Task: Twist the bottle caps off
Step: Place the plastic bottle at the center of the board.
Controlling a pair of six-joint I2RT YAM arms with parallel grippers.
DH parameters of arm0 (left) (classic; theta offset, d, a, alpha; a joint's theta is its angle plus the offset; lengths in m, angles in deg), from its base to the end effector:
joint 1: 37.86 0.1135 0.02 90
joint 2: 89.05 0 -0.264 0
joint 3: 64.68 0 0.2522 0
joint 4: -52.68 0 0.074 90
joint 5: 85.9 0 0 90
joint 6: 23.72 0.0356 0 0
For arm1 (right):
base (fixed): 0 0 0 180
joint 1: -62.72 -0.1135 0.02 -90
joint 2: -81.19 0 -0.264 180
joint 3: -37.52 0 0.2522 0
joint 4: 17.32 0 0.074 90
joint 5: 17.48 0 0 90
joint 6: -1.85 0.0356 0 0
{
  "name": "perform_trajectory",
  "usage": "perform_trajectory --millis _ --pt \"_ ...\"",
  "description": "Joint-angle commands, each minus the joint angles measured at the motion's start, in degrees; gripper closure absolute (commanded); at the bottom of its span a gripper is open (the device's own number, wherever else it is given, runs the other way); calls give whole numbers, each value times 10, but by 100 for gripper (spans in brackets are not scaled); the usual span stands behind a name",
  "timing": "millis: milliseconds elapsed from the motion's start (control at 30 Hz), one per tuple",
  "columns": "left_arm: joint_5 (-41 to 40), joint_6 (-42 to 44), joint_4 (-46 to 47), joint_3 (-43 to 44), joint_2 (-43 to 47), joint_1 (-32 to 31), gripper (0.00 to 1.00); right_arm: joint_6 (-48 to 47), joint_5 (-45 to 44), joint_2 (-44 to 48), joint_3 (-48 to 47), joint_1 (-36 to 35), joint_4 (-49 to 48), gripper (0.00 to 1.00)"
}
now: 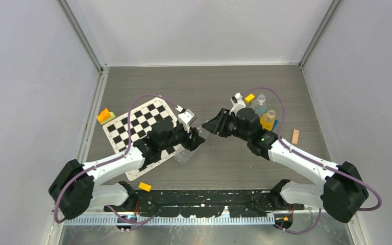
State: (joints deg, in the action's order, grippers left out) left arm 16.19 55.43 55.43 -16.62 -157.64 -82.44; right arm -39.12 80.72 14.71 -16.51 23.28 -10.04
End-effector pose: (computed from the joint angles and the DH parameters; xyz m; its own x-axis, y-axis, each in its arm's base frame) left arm 0.1824 -0.1902 0.2376 -0.3695 0.1058 -0.9232 0.7726 0.5869 -0.2421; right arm 0.2005 0.1715 0.2643 -0.7240 0.3721 -0.5808 -0.2834 0.6072 0.7423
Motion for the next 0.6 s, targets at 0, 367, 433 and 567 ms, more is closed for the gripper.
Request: perform_trajectory --millis 0,367,433,567 --pt "-3 6 25 -1 17 -2 21 -73 -22 12 -28 -4 -34 99" --pt "-205 -25 -9 -36 112 -2 0 -298 -261 -19 -178 -17 108 100" --pt "-236 -26 -6 -48 133 -2 0 -338 -298 -40 -198 -24 118 99" --pt "-285 -32 -9 -65 162 -1 0 -397 -378 -92 -229 -33 127 100"
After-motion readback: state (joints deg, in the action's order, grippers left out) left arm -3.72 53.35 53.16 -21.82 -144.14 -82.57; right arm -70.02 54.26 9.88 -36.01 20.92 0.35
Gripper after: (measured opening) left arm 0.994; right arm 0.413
